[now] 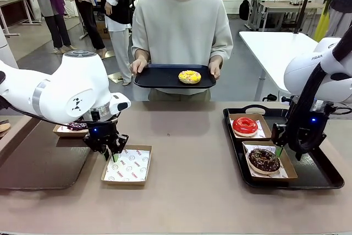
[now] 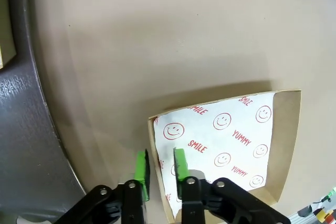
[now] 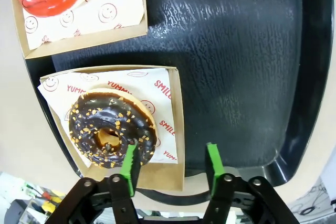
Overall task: Individually package the donuts and arrange them on the tray.
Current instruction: Place the picked Paper togo box on the Handle tray while simultaneously picking up another Paper togo box from the table with the other hand.
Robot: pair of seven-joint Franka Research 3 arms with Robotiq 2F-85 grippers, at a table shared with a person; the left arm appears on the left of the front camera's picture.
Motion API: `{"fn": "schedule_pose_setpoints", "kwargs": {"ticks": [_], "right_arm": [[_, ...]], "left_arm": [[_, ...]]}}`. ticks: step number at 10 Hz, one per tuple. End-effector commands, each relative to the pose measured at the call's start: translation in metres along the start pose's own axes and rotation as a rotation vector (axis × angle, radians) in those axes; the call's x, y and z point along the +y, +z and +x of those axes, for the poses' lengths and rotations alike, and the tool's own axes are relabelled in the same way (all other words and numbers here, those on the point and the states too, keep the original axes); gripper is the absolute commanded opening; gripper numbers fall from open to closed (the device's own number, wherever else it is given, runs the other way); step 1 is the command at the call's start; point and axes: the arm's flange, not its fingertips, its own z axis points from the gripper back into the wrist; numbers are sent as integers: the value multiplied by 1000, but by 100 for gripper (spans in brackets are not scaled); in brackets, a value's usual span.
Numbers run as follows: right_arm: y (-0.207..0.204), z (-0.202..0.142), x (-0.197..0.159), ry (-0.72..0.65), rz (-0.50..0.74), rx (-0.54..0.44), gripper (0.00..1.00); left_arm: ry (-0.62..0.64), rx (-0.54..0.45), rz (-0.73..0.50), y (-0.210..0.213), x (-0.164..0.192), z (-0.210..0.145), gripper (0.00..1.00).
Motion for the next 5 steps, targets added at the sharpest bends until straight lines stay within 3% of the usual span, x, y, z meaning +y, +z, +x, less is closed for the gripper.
{"fn": "schedule_pose_setpoints", "kwargs": {"ticks": [1, 5], "right_arm": [[2, 3, 0, 9, 37, 1, 100], [5, 0, -2, 11, 64, 3, 100]], "left_arm": [[28, -6, 0, 3, -2, -1, 0], [35, -5, -5, 7, 0, 0, 0]]}}
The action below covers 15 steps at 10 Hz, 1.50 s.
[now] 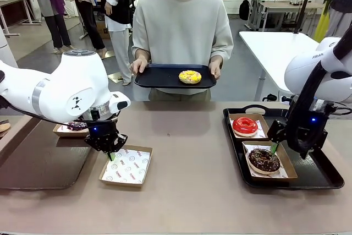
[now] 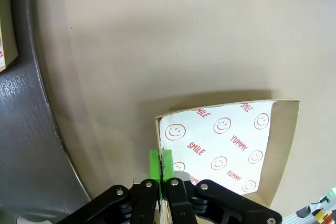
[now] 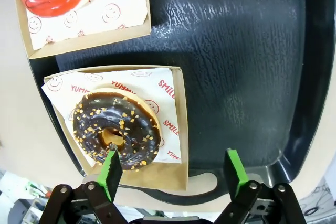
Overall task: Individually package the donuts and arrange them on the tray.
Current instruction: Place the picked Paper togo box on the Handle tray while simultaneously picking up another Paper togo box from the table with the other hand.
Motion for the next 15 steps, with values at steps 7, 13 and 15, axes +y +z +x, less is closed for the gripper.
{"fn": "schedule_pose_setpoints", "kwargs": {"ticks": [7, 13, 15], "right_arm": [[117, -58, -145, 118, 892, -76, 100], [83, -98, -274, -79, 1267, -276, 100], [56, -95, -291, -150, 1275, -284, 100]], "left_arm": [[102, -112, -153, 120, -7, 18, 0], [152, -141, -54, 188, -50, 94, 0], [183, -126, -10, 182, -58, 120, 0]]}}
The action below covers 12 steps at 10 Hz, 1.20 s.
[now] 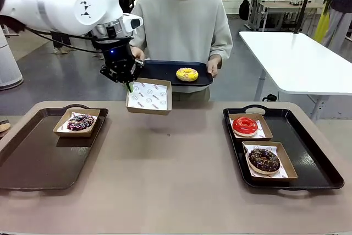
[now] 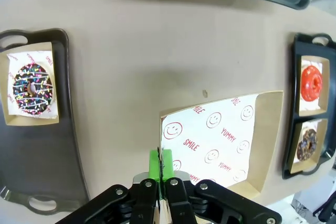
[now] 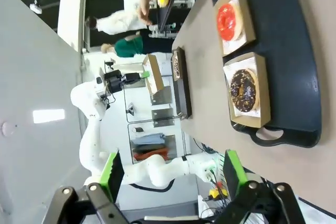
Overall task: Individually package the donuts and arrange them on the tray.
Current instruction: Place the picked Paper togo box on the Handle tray while simultaneously picking up another Paper togo box from the table with the other hand.
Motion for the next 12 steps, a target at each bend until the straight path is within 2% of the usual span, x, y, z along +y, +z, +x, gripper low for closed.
{"fn": "schedule_pose_setpoints", "kwargs": {"ticks": [1, 5, 7, 8, 9, 12], "right_arm": [[2, 7, -16, -5, 23, -21, 100], [6, -8, -32, -5, -8, -74, 100], [1, -8, -29, 20, -29, -80, 100], [12, -4, -30, -30, -6, -53, 100], [12, -4, -30, -30, -6, -53, 100], [12, -4, -30, -30, -6, -53, 100]], "left_arm": [[40, 19, 68, -7, -17, 24, 0], [52, 59, 106, -42, -24, 53, 0], [22, 49, 112, -45, -26, 53, 0], [-34, 38, 65, -43, -22, 41, 0], [21, 71, 78, -53, -22, 50, 0], [21, 71, 78, -53, -22, 50, 0]]}}
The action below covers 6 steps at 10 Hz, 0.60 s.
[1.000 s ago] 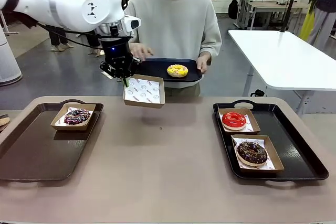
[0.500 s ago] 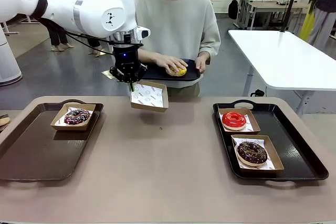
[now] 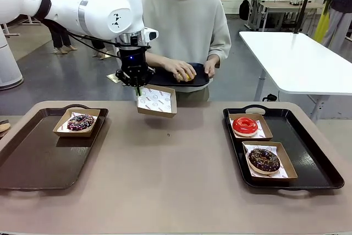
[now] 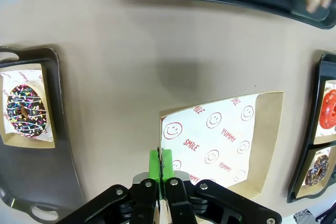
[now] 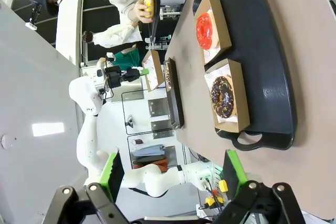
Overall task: Individually package the donuts and arrange them on the tray.
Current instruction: Place the picked Paper togo box on the Handle tray while simultaneously picking up another Paper togo box from the table with the other hand, then place the picked Paper togo box on the Handle tray.
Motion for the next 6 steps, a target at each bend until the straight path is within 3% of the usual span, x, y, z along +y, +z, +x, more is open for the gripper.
{"fn": "schedule_pose_setpoints", "kwargs": {"ticks": [1, 6], "right_arm": [[2, 0, 1, -8, 7, 2, 100], [2, 0, 1, -8, 7, 2, 100]], "left_arm": [[8, 2, 0, 0, 0, -1, 0], [8, 2, 0, 0, 0, -1, 0]]}}
